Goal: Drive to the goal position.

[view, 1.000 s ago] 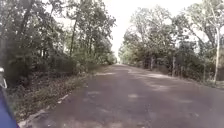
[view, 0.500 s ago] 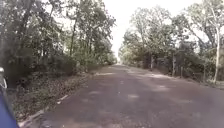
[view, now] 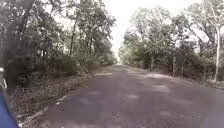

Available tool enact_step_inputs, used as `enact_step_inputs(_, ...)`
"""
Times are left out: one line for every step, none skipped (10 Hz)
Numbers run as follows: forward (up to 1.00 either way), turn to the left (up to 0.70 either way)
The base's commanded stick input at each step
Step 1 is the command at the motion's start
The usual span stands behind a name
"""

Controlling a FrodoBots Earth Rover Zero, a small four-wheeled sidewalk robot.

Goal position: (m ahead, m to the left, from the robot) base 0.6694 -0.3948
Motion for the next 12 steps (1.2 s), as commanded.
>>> enact_step_inputs(0.06, -0.03)
enact_step_inputs(0.06, -0.03)
enact_step_inputs(0.05, -0.03)
enact_step_inputs(0.06, -0.03)
enact_step_inputs(0.06, -0.03)
enact_step_inputs(0.06, -0.03)
enact_step_inputs(0.06, -0.03)
enact_step_inputs(0.06, -0.03)
enact_step_inputs(0.05, -0.03)
enact_step_inputs(0.05, -0.03)
enact_step_inputs(0.05, -0.03)
enact_step_inputs(0.06, -0.03)
